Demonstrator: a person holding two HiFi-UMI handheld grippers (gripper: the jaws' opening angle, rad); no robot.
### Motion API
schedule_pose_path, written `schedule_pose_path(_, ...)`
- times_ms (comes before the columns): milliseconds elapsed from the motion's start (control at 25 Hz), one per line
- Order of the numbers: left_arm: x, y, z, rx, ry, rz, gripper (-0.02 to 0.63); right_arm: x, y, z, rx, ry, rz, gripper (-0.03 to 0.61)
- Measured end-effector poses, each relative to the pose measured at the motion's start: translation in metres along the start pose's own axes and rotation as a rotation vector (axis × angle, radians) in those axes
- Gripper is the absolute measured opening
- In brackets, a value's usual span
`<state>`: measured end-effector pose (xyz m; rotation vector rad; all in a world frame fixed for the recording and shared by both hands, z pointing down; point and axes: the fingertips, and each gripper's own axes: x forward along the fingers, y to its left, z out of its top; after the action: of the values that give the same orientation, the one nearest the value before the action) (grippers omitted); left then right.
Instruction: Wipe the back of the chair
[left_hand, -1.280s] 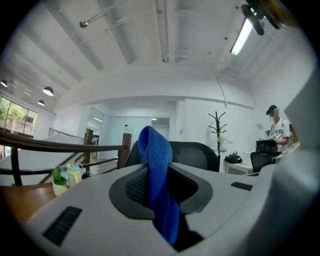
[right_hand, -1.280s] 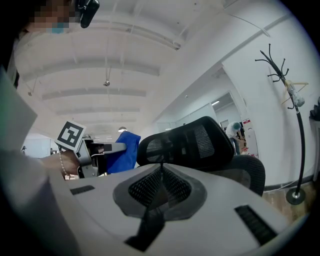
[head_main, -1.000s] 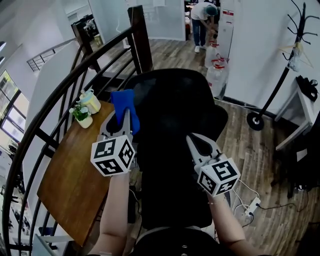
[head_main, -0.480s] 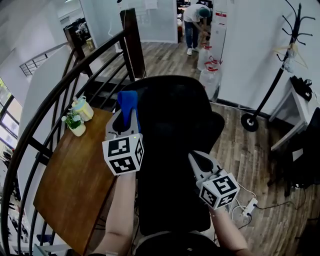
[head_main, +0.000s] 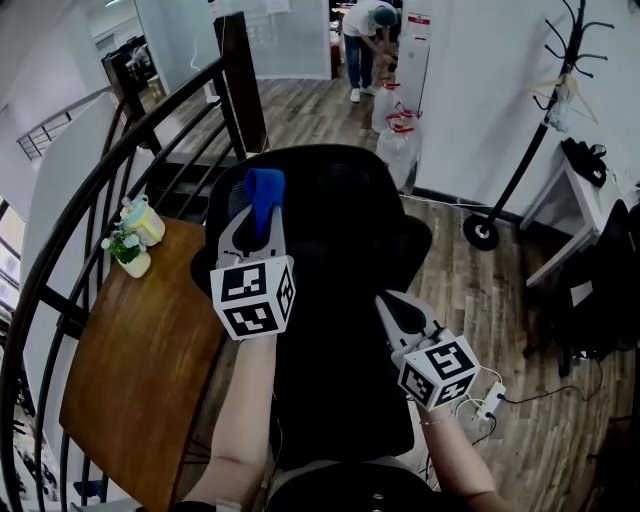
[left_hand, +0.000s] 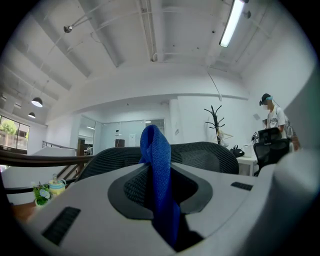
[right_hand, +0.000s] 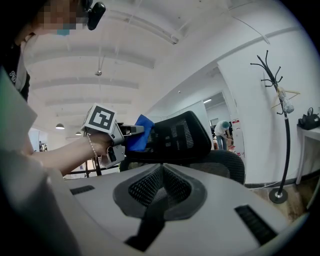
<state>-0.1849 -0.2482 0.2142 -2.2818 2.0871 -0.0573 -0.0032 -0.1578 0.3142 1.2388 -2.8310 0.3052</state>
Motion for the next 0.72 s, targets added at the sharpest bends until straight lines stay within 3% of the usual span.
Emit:
schedule_pose_path(440,0.025,-0.054,0.003,-0.019,-0.015,-0.116,0.075,-0.014,-0.021,0.01,0.007,-0.031,-0.067,0.032)
schedule_pose_path(720,0.034,-0.089,0.003,-0.003,-0.038,-0.149,0.075,-0.023,-0.03,0.009,0.026,-0.033,-0.093,0.032)
